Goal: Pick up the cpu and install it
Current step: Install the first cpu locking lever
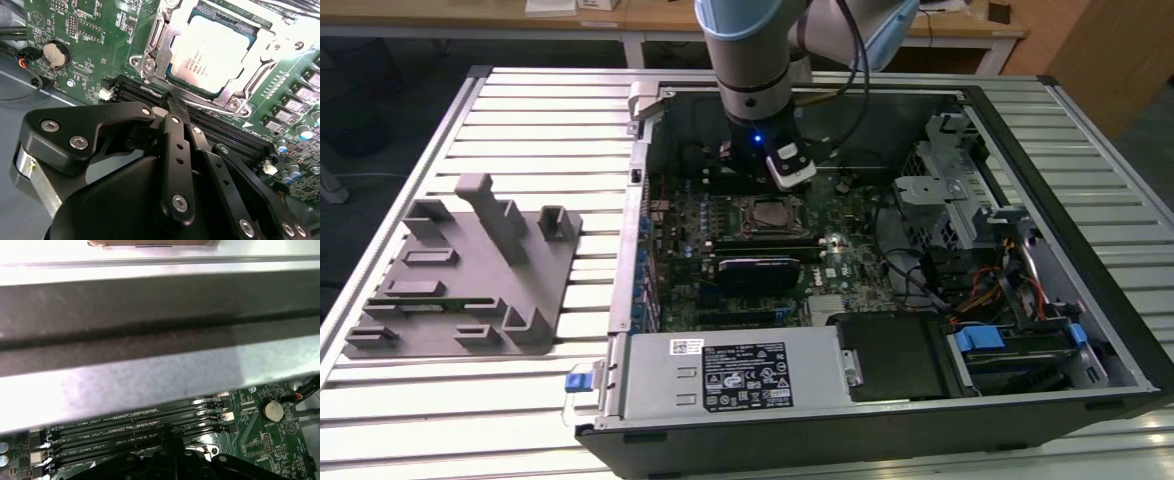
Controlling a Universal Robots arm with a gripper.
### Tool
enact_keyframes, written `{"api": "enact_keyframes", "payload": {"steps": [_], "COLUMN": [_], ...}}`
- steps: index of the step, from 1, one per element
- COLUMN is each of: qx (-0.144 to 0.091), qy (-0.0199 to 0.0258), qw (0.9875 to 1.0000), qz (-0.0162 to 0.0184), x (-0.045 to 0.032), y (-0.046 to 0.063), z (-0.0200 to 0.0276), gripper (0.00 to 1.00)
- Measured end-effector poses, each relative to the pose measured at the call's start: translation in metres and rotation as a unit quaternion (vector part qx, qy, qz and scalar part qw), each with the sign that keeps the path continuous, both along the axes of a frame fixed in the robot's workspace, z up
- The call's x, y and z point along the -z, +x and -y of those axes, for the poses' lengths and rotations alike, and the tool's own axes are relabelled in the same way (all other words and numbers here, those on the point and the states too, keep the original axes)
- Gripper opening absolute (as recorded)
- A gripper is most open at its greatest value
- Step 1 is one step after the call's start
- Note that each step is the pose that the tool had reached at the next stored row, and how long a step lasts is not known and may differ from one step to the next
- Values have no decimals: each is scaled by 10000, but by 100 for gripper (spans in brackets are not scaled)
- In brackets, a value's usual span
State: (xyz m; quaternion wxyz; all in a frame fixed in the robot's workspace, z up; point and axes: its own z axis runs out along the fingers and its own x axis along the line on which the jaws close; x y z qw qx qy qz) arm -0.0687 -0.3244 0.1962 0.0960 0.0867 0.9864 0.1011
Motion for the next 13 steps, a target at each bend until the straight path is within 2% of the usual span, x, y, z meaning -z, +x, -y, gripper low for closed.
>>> {"api": "enact_keyframes", "payload": {"steps": [13], "qx": [27], "qy": [-18], "qw": [10000], "qz": [0], "x": [27], "y": [31], "z": [0], "gripper": [11]}}
